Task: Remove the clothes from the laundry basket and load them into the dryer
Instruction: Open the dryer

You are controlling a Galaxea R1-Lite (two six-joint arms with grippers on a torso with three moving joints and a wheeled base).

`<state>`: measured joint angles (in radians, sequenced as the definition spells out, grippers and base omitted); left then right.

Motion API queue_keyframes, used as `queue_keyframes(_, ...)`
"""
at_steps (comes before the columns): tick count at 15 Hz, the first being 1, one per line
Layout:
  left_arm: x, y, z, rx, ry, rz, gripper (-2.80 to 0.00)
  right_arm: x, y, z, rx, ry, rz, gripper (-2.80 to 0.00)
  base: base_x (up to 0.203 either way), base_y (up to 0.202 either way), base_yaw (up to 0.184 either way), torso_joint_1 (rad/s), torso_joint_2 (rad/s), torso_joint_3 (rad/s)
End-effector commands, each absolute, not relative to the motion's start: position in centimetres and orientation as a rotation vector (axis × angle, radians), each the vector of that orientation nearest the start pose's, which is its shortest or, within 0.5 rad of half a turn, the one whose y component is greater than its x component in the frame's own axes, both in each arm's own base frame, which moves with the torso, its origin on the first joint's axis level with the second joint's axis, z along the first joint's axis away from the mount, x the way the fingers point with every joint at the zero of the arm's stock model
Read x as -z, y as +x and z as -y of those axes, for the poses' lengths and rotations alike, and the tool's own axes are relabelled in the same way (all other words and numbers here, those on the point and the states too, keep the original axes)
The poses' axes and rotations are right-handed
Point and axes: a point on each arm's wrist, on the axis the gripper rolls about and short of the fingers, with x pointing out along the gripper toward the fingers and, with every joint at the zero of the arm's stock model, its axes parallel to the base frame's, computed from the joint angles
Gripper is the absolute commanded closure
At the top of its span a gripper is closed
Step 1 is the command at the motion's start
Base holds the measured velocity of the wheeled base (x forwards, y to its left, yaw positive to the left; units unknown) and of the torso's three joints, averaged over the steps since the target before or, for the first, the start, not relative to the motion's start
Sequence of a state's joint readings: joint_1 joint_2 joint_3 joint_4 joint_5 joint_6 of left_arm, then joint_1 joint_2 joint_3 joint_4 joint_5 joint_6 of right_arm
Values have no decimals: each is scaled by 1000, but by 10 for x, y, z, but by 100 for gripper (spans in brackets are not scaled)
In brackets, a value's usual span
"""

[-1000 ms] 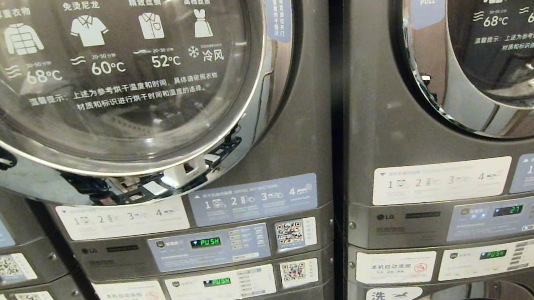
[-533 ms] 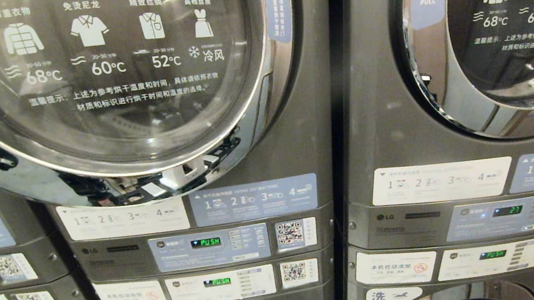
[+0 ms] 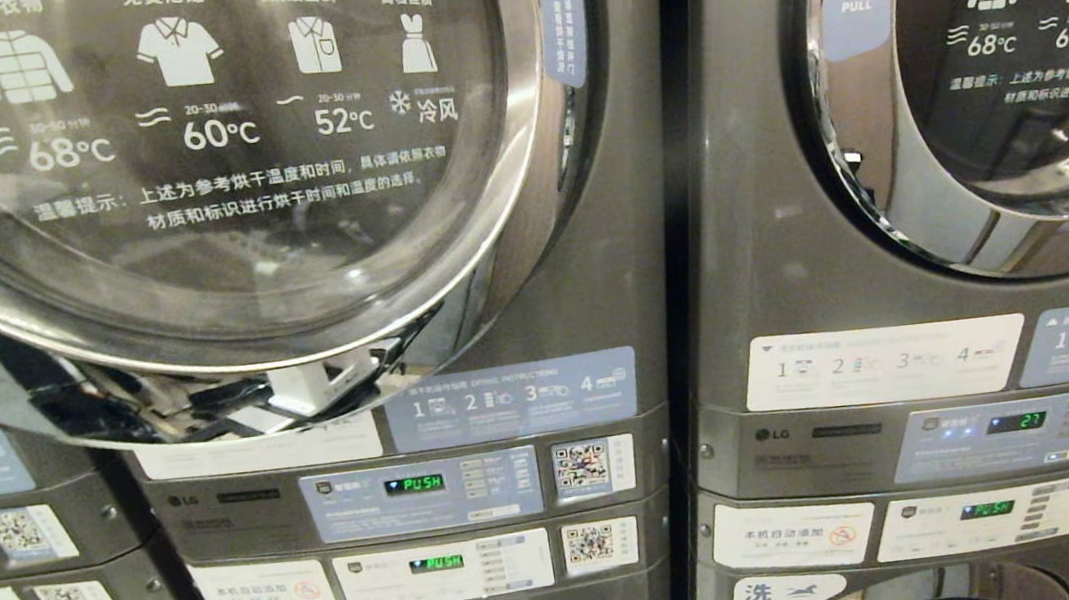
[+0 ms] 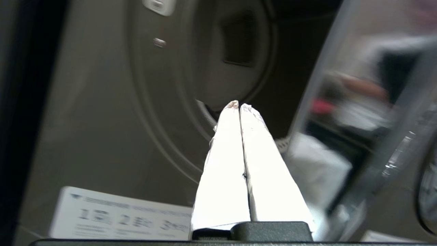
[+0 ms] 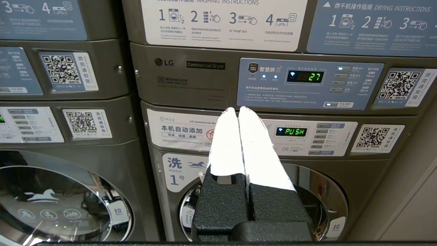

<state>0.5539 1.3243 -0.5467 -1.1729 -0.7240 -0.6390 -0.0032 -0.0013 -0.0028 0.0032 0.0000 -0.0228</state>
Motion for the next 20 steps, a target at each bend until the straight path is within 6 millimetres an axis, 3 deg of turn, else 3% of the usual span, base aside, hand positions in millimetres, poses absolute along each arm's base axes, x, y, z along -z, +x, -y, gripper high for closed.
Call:
queue_keyframes(1,-266,146,-69,304,-357,295,0,-76,-23,0,3,-25,3,0,0,0,0,0,0,0)
queue_keyframes(7,-261,86,-21,436,-349,304,0,-76,-23,0,3,-23,5,0,0,0,0,0,0,0)
queue_keyframes(15,-242,-2,18,546,-339,249,0,-76,-23,0,3,-23,5,0,0,0,0,0,0,0)
queue_keyframes(20,-236,-12,24,606,-318,221,0,-76,-23,0,4,-21,3,0,0,0,0,0,0,0)
